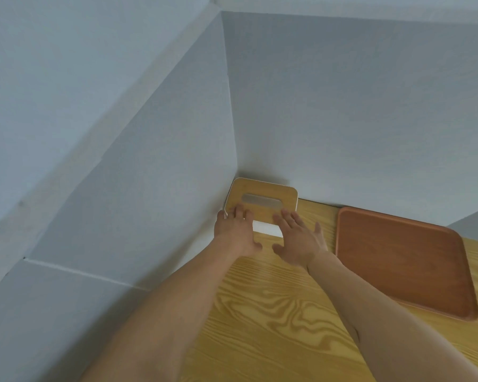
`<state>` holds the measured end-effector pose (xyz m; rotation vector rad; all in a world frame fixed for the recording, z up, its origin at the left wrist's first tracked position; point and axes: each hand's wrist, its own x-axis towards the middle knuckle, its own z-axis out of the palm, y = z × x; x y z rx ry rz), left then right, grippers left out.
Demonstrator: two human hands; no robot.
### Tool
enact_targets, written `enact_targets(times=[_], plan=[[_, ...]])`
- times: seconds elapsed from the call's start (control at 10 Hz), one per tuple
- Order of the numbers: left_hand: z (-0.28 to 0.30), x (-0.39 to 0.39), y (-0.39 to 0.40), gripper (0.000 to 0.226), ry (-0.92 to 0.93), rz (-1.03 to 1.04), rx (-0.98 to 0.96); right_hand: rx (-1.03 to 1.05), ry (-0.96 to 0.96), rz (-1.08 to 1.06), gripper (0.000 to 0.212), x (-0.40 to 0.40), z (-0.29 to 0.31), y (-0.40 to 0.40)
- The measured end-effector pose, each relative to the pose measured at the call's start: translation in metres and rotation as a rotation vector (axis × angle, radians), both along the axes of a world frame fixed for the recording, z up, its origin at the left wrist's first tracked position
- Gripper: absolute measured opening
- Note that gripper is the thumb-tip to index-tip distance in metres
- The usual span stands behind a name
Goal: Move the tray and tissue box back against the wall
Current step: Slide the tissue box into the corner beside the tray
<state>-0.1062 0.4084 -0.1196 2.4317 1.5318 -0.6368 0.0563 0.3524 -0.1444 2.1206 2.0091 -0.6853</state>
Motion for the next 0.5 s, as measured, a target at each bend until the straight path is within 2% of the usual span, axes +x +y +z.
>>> enact_targets(times=[0.5], plan=[[0.001,0.011,0.026,0.099,-0.042,0.053,-0.065,-0.017,0.014,0.007,0.088,0.01,0.004,0.016]])
